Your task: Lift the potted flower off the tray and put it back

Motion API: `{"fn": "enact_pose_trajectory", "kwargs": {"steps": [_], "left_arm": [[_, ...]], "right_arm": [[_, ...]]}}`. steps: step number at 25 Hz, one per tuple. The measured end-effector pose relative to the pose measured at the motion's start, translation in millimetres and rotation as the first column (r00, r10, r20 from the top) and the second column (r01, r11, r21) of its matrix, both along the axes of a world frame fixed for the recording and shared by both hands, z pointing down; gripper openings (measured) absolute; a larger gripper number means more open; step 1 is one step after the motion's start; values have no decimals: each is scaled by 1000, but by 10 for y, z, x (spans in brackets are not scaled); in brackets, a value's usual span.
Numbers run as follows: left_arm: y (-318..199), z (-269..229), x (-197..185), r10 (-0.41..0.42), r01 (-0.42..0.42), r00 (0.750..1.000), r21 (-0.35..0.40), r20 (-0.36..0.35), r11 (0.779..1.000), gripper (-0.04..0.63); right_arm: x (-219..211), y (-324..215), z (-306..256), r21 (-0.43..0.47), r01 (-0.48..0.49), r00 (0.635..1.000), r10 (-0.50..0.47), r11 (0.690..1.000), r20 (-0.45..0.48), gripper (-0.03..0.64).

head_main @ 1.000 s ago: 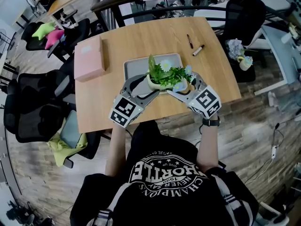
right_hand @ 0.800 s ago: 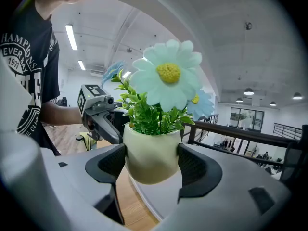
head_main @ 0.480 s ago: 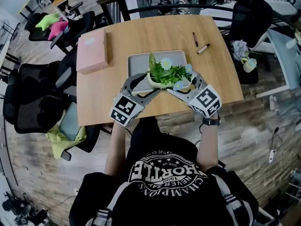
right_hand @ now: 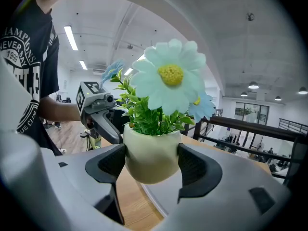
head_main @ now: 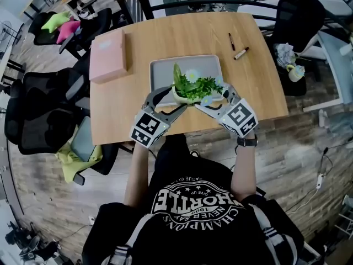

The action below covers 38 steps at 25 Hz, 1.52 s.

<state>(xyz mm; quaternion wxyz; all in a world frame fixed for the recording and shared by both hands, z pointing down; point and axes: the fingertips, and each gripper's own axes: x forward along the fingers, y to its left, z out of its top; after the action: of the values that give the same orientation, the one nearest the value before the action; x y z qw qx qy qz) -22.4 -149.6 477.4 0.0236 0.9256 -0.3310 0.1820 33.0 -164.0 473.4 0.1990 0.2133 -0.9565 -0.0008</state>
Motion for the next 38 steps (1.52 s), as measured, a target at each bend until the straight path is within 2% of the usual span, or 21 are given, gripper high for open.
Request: {"fn": "enact_pose_trajectory", "kwargs": {"steps": [8,18,31,38], "left_arm": [[-108,261,-14,-19,20,1000,-61,14,998,314],[-268,560,-145,-38,43,998,-92,56,995,314],[-396,871,-260,-24,31,999,-159,45,987,314],[-474,1098,-371,-31,46,996,-190,84,981,314]], "right_arm": [[-63,-77,179,-15,-10,998,9,1000,-70,363],[-197,-235,495,-32,-26,992,22,999,-127,362],[-340,-374,849,-93,-61,989,48,994,-140,360],[-459,-454,1108,-142,-74,984,49,987,-172,359]]}}
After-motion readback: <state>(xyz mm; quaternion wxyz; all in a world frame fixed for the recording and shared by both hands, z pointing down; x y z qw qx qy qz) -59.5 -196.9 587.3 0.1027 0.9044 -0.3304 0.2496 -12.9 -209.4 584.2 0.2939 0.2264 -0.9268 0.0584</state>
